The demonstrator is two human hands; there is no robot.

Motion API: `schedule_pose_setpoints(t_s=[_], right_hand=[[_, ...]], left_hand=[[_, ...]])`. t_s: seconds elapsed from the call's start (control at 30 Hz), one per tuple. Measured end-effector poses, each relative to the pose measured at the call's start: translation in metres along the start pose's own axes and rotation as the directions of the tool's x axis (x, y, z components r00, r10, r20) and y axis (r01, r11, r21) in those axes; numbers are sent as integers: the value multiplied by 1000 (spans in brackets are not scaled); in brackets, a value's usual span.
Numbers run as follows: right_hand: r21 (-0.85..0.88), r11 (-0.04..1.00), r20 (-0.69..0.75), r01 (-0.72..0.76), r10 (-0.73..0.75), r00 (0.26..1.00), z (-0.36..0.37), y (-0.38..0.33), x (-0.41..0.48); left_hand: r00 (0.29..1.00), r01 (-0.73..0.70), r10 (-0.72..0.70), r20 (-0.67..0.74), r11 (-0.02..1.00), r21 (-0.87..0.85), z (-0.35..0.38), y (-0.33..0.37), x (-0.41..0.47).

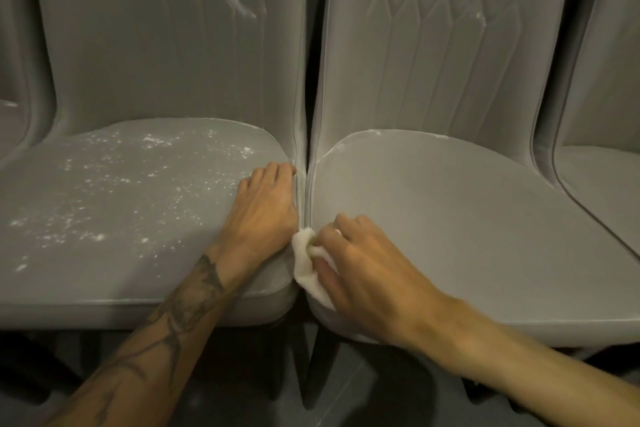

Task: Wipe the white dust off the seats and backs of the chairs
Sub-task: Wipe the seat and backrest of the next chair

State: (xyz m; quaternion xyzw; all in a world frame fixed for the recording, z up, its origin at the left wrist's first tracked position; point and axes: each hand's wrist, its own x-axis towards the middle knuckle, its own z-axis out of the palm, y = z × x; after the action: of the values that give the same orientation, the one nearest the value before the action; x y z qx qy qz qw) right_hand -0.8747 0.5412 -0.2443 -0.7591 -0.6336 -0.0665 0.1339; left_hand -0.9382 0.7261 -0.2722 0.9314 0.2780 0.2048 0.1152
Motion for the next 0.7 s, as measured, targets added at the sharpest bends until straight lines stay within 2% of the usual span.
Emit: schedule_pose_setpoints(t_s=[0.07,0.17,0.3,0.37,0.57,0.7], right_hand=[[-3,998,73,-70,70,995,-4,4,16],[5,992,38,-125,125,991,-3,7,32],[-18,999,11,-29,29,1000,3,-4,-15],[43,999,32,-26,24,999,1,-3,-34],[-9,997,-41,-78,78,996,2,-19,-22],[-13,1000,4,-10,10,1000,-5,-3,-54]], left_hand=[[1000,-7,7,21,1000,11,-1,-1,0],[999,-16,16,33,1000,-2,-1,-2,0],[1000,-16,16,-19,1000,4,1,-2,0],[999,-13,14,-29,1000,3,1,0,-1],[999,-8,9,-36,1000,20,1,1,-2],[999,-18,18,-34,1000,20,1,1,-3]])
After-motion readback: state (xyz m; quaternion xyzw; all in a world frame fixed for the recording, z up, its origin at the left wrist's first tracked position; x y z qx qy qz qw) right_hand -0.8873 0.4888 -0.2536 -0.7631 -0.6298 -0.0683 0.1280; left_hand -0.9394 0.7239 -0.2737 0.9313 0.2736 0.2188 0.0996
